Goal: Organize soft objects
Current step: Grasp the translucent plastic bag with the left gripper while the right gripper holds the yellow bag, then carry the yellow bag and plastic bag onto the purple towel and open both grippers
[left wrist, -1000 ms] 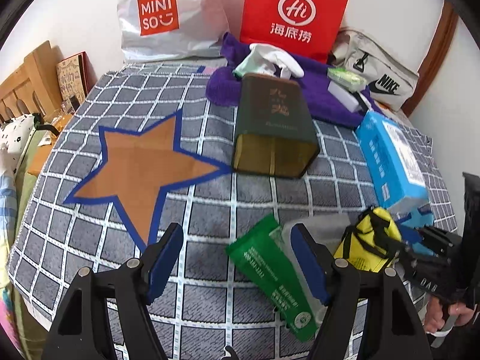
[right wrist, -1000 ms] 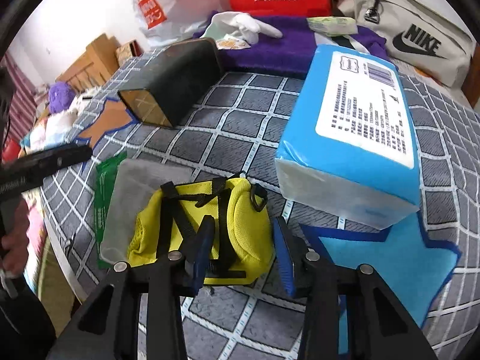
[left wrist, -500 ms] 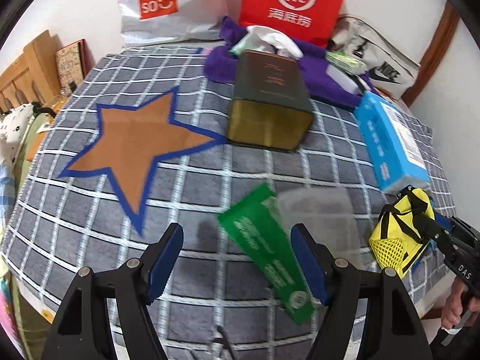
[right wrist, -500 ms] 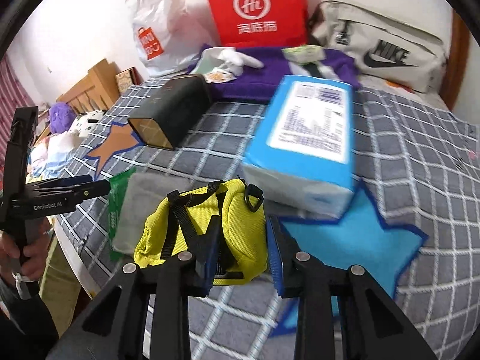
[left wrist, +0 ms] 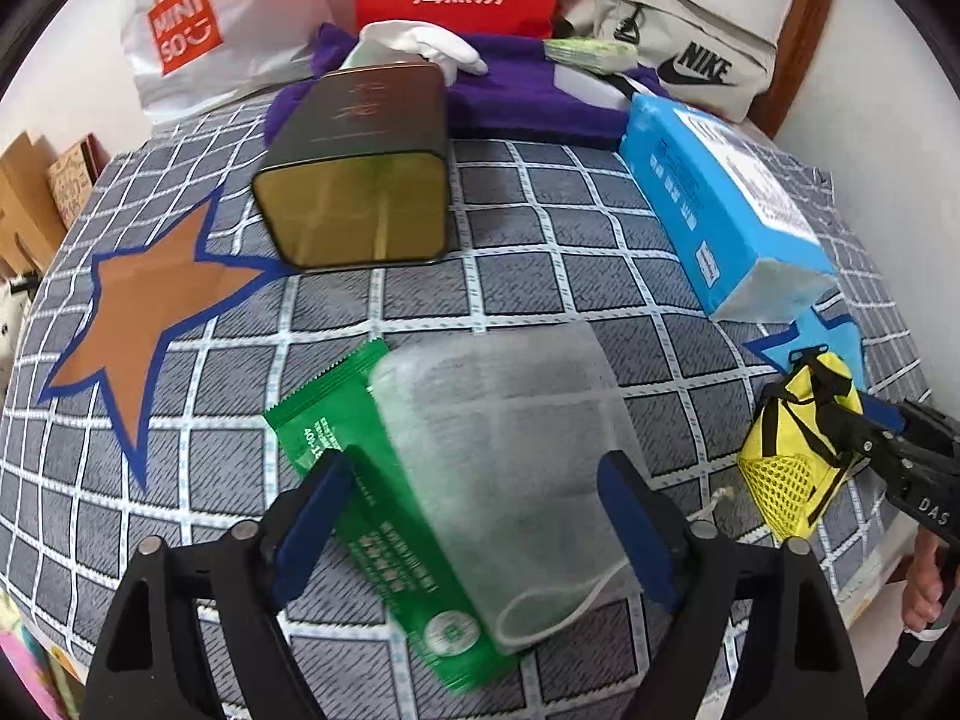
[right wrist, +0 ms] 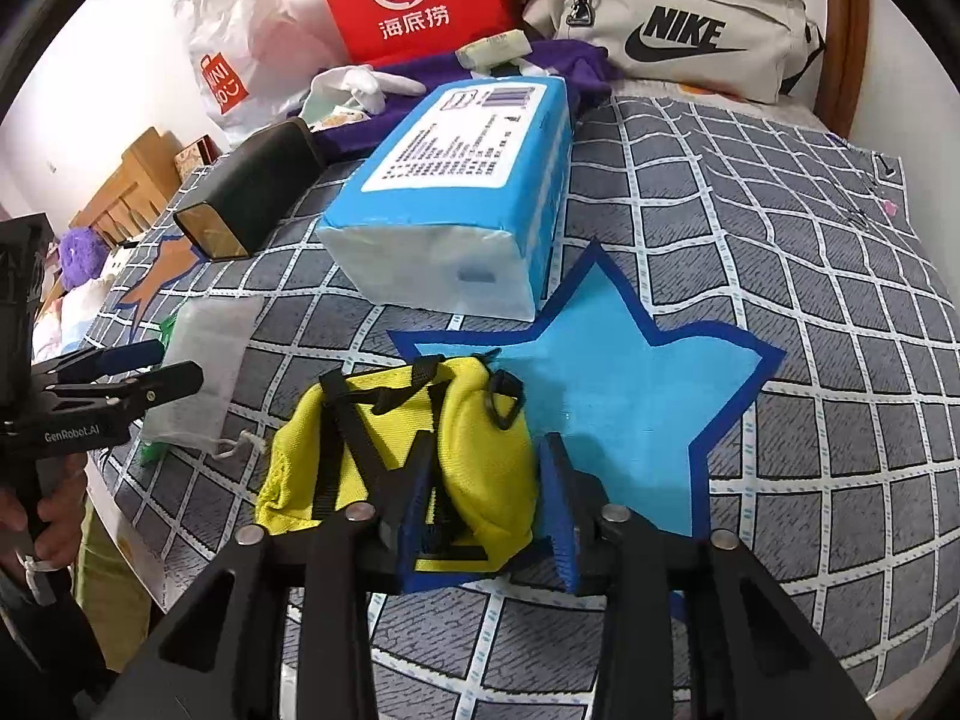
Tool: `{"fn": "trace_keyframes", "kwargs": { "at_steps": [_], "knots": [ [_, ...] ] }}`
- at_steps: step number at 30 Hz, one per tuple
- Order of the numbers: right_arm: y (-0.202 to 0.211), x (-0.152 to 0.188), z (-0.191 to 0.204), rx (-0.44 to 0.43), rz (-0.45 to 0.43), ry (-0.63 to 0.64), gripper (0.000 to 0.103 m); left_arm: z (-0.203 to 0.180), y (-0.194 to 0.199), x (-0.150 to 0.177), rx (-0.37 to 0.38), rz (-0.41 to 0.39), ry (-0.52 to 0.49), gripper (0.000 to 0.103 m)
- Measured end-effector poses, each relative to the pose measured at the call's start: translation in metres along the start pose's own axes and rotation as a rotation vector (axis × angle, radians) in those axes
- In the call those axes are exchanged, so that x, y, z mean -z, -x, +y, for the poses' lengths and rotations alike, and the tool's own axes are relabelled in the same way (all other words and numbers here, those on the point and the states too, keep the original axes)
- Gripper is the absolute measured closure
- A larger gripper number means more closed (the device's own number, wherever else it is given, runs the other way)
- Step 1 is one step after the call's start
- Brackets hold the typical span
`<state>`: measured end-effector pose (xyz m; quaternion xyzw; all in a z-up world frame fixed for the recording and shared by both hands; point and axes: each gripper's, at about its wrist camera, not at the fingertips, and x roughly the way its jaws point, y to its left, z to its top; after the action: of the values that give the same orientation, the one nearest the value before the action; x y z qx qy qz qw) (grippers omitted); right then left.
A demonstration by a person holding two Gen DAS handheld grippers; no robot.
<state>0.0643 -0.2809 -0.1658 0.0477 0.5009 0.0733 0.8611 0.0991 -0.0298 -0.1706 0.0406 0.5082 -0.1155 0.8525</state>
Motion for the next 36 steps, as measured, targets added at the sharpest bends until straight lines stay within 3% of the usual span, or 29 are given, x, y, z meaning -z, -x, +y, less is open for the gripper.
{"fn": "trace_keyframes", "kwargs": {
  "at_steps": [5,6,8,10,12,13,14,24,36],
  "knots": [
    [-0.004,-0.001,0.004,-0.02,-0.003,0.024,0.049,-0.017,-0.007,0.0,-0.087,-0.036,-0.073,0.018],
    [-0.005,-0.001,0.008,-0.006,-0.008,0.039,0.049,-0.019,-0.006,0.0,-0.092,-0.049,-0.084,0.023],
    [-0.006,0.001,0.013,0.022,-0.018,0.067,0.053,-0.023,-0.004,0.001,-0.094,-0.069,-0.102,0.041],
    [-0.005,0.0,0.012,0.015,-0.025,0.058,0.066,-0.025,-0.003,-0.002,-0.091,-0.071,-0.11,0.067],
    [-0.004,-0.002,0.009,0.007,-0.025,0.042,0.072,-0.027,-0.002,-0.003,-0.103,-0.074,-0.135,0.083],
    [-0.003,-0.003,0.008,-0.004,-0.026,0.041,0.073,-0.027,-0.001,-0.003,-0.079,-0.07,-0.143,0.093],
    [-0.002,-0.003,0.008,-0.007,-0.029,0.043,0.074,-0.028,0.0,-0.004,-0.05,-0.065,-0.142,0.096],
    [0.026,-0.014,0.009,-0.036,-0.087,0.033,0.077,-0.013,0.038,-0.014,0.097,-0.12,-0.057,0.099],
    [0.064,-0.043,0.012,-0.057,-0.163,0.037,0.077,0.008,0.064,-0.038,0.119,-0.168,0.012,0.099]
  ]
}}
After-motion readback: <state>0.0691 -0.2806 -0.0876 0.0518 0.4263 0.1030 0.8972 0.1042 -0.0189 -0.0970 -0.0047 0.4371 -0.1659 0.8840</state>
